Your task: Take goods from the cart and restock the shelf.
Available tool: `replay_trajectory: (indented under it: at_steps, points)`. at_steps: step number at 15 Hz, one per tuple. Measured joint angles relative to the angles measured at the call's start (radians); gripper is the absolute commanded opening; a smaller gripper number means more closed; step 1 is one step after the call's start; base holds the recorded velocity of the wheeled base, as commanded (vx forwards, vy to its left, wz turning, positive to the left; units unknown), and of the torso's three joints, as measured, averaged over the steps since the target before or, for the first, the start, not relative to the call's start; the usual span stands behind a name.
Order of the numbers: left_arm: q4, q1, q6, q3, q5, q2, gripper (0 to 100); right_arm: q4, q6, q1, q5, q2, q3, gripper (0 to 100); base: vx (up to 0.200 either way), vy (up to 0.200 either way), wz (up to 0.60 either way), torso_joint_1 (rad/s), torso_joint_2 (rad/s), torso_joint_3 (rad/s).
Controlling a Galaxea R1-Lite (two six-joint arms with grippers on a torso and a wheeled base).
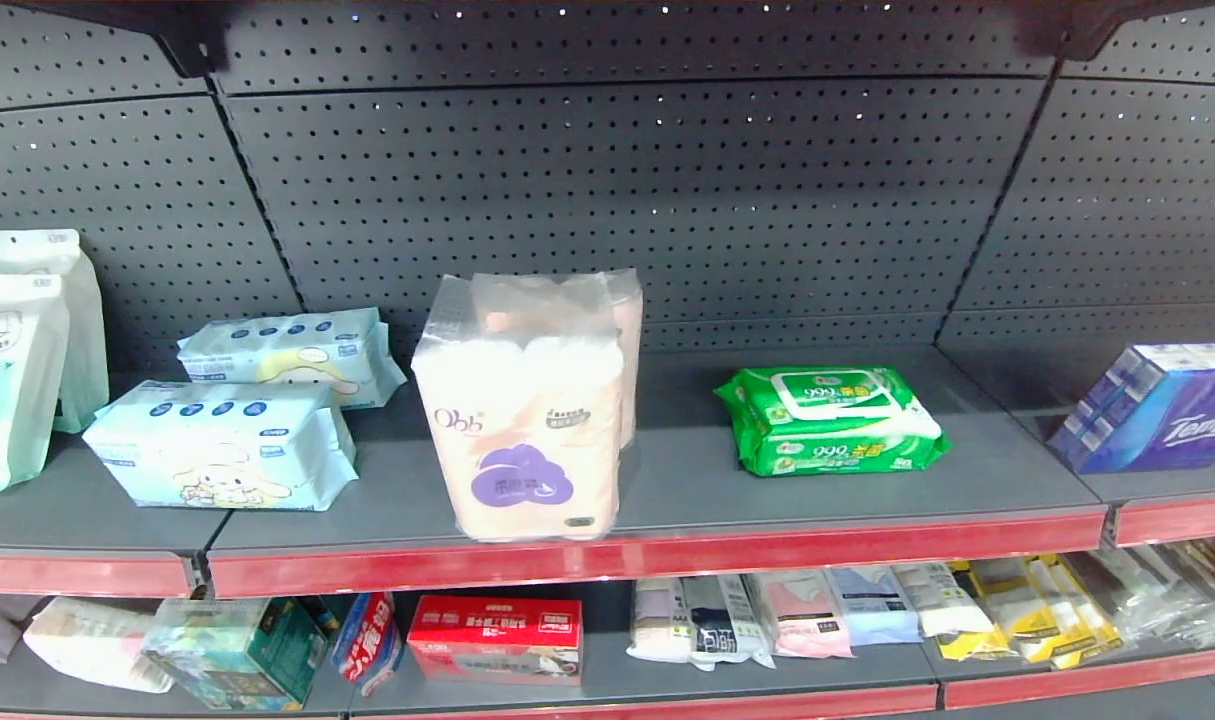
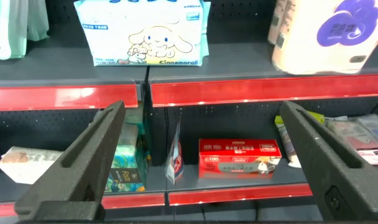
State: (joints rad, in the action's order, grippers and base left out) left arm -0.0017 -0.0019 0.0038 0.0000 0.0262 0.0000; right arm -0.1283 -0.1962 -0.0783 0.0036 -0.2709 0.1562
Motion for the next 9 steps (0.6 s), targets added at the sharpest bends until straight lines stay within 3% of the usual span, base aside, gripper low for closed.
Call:
replay_trajectory:
  at_steps: [4,9]
  points:
    - [0.002,-0.001,0.005,0.000,0.001,0.007,100,-0.020,0.099,-0.014,0.003,0.139,-0.047,100,0.000,0.000,0.00,0.000,0.00,0.000]
    - [0.002,-0.001,0.008,-0.001,0.011,0.011,100,0.130,0.183,-0.016,0.040,0.177,-0.139,100,0.000,0.000,0.00,0.000,0.00,0.000]
